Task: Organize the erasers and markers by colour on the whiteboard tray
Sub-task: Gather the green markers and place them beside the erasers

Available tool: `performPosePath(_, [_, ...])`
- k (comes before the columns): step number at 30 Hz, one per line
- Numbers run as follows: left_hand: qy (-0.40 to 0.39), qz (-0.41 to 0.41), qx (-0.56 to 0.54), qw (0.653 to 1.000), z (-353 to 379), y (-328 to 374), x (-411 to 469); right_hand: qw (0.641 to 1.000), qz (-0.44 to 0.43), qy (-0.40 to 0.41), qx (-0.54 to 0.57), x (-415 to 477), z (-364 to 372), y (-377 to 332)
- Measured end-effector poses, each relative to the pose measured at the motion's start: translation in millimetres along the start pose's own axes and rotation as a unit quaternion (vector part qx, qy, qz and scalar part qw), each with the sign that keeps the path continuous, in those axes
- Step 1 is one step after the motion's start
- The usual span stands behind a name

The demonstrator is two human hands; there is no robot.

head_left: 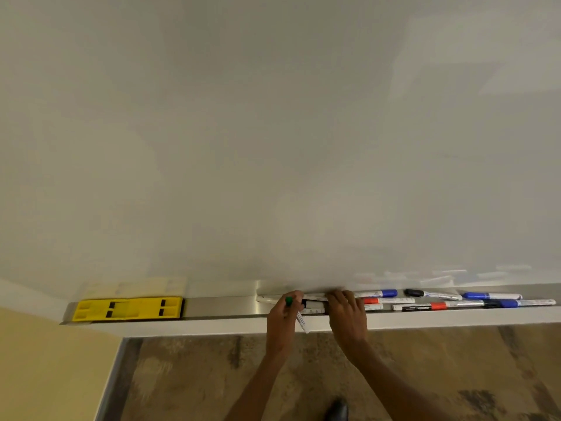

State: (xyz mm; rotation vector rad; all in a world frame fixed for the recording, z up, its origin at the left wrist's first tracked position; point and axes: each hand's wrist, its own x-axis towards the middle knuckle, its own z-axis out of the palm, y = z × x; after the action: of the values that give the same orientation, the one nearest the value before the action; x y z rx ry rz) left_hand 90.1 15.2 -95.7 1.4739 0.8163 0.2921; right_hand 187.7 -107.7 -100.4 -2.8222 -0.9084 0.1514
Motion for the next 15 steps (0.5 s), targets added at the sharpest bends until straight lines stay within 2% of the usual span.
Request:
performPosePath(3, [-0.003, 0.003, 0.016, 1.0, 7, 2, -1, 1.0, -0.009, 0.005, 0.017, 2, -3, 8])
performPosePath(8, [0.03, 0.001, 0.044, 0.999, 11, 9, -3, 0.994, -0.072, 0.006, 0.088, 1, -13, 16])
performPosePath(12, [0.056, -0.008, 0.002, 0.998, 13, 15, -5, 0.972, -0.076, 0.038, 0.22, 0, -26, 10])
performPosePath(15, [0.024, -0.003, -0.041, 0.999, 14, 23, -7, 0.947, -0.038, 0.059, 0.314, -1, -42, -2])
